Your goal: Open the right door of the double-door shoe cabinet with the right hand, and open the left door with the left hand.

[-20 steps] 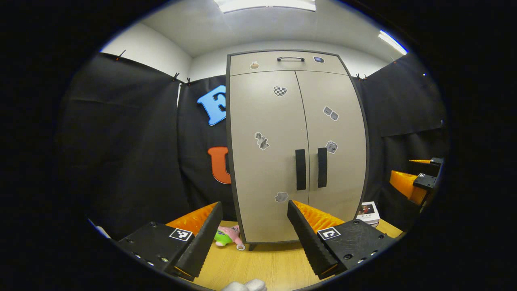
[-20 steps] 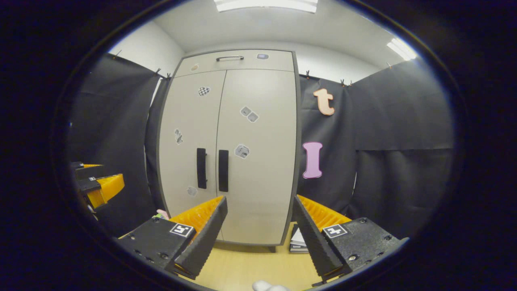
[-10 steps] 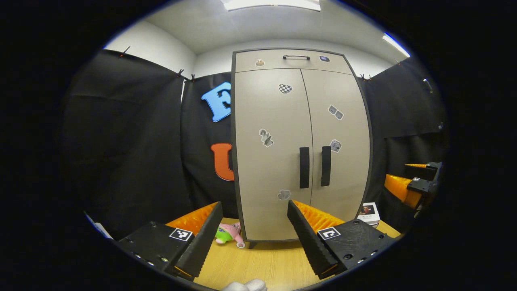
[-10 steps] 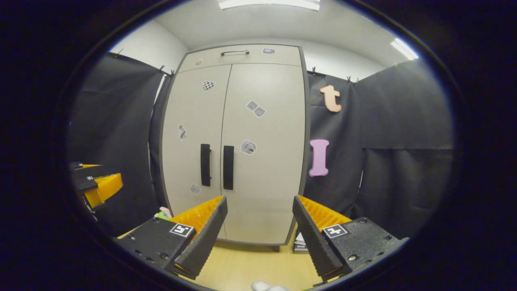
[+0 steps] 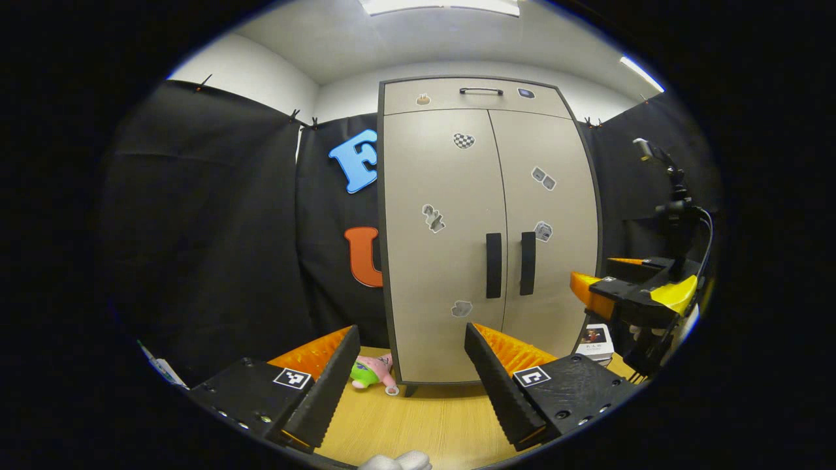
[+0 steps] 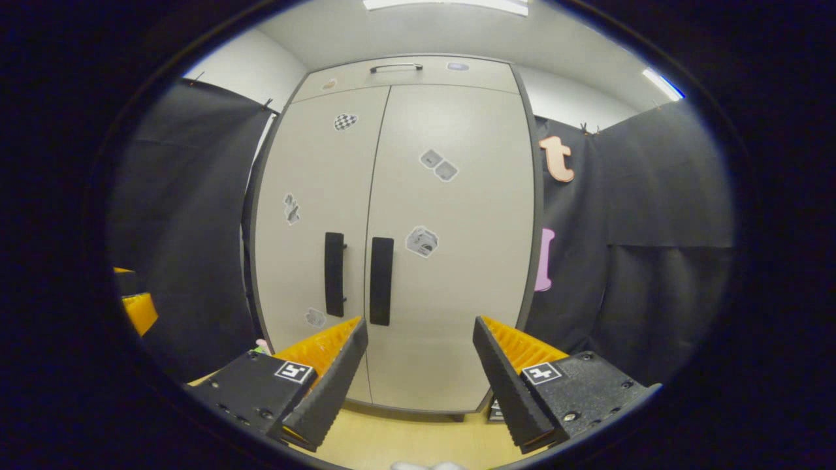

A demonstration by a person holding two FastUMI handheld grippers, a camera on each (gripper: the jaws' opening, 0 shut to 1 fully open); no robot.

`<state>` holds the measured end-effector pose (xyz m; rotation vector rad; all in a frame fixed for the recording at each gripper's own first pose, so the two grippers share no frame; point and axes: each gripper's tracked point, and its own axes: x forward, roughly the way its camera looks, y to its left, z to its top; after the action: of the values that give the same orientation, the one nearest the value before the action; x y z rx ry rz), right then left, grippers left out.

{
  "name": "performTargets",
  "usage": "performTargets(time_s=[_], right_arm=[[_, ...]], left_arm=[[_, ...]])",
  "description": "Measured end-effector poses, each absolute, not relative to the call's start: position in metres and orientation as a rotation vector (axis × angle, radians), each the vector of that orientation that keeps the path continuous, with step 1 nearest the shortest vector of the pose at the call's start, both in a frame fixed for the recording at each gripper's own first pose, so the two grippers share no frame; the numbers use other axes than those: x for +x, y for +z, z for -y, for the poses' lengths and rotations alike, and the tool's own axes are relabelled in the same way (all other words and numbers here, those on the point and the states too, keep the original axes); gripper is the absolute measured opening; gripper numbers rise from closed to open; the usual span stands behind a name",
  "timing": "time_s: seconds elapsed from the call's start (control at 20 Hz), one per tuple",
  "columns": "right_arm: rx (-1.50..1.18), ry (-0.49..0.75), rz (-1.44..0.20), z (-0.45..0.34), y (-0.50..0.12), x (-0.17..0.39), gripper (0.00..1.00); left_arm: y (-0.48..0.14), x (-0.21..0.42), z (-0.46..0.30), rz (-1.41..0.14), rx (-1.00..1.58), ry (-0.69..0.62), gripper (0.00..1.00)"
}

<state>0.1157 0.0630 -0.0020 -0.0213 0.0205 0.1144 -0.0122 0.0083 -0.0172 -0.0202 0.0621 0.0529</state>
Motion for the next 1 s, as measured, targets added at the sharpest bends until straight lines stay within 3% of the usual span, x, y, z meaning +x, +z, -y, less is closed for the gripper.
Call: performTargets(time_s=[0.3, 0.45, 0.5, 0.9, 0.95, 1.0], right_arm=[[-0.023, 0.136, -0.035, -0.106, -0.005, 0.189, 1.00], [-0.002, 0.132, -0.066, -0.119, -0.009, 0.214, 0.93], [0.002, 0.129, -0.076, -0.120, -0.007, 0.220, 0.90], [0.047, 0.085, -0.121, -0.128, -0.001, 0.253, 0.53], [0.061, 0.074, -0.123, -0.129, 0.000, 0.250, 0.36], [0.051, 0.070, -0.127, -0.127, -0.001, 0.251, 0.35]], left_arm=[[-0.020, -0.026, -0.010, -0.080, -0.028, 0.091, 0.96], [-0.020, -0.031, -0.011, -0.083, -0.026, 0.104, 1.00], [-0.021, -0.034, -0.012, -0.084, -0.022, 0.105, 0.96], [-0.020, -0.043, -0.026, -0.081, -0.007, 0.138, 0.96], [-0.020, -0.044, -0.027, -0.080, -0.010, 0.139, 0.96], [-0.020, -0.046, -0.029, -0.076, -0.013, 0.141, 0.96]])
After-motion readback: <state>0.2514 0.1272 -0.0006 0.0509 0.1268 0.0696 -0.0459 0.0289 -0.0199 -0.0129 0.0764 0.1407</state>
